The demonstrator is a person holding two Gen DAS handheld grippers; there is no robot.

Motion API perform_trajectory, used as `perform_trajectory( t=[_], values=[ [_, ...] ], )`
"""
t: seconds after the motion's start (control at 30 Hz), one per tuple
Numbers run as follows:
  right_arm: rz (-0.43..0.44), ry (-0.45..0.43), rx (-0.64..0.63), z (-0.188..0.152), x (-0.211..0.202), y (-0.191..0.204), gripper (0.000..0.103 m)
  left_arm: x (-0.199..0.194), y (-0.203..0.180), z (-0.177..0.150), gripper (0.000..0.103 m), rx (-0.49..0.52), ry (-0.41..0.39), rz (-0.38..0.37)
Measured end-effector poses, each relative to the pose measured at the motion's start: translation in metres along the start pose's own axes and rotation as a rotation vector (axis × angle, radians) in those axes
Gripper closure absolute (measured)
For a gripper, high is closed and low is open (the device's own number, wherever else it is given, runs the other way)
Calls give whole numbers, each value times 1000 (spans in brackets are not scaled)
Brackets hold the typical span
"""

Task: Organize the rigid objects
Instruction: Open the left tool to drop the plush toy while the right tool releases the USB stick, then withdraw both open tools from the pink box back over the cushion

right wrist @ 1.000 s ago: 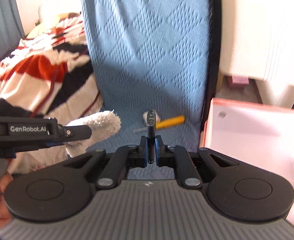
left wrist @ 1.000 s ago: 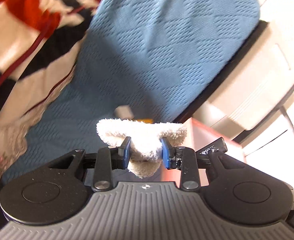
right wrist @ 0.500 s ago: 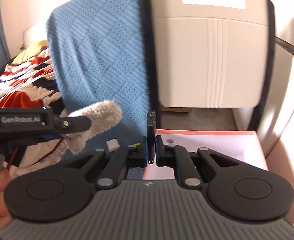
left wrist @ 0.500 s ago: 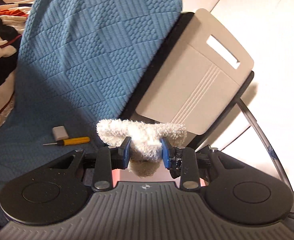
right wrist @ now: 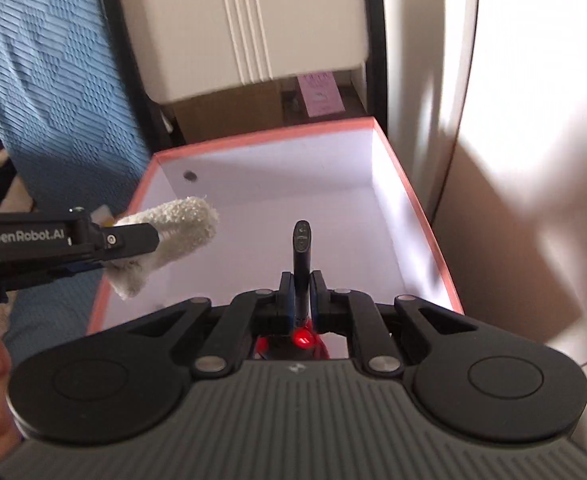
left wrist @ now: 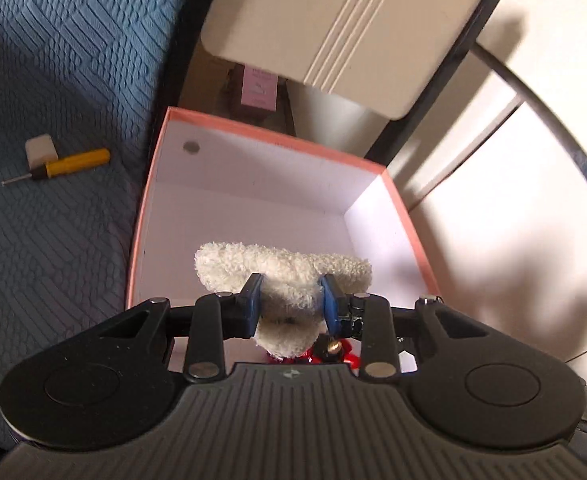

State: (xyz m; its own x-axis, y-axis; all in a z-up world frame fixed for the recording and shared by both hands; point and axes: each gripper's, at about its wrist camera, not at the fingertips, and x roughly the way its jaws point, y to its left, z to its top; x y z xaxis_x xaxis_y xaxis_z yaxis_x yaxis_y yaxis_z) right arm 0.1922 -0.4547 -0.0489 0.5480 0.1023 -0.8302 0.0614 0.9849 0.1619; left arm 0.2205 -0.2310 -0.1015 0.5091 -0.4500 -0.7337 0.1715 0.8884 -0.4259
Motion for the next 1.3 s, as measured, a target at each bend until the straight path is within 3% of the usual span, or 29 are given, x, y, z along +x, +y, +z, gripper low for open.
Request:
perform_trajectory(
  t=[0.17,0.4,0.43,0.53,0.6,0.9,1.13,1.3],
  values=[
    [-20,121,86,-27,30,-31,92,27,9,-16,67,29,102,68],
    [9,174,94,-39,45,-31,91,31,19,-16,67,4,134,59],
    [21,177,106,-38,45,-32,91,30,18,-14,64,4,133,58],
    [60,177,150,-30,41,-34,89,25,16,-10,43,-3,149,54],
    [61,177,160,-25,37,-35,88,17,14,-6,43,13,132,40],
    [62,71,144,0,-10,-12,88,-53,6,17,43,122,26,69],
    [104,-71,104,18,-66,27,88,-123,12,29,41,185,-95,25],
    [130,-114,60,19,-88,56,88,-149,34,25,41,160,-126,45]
  ],
)
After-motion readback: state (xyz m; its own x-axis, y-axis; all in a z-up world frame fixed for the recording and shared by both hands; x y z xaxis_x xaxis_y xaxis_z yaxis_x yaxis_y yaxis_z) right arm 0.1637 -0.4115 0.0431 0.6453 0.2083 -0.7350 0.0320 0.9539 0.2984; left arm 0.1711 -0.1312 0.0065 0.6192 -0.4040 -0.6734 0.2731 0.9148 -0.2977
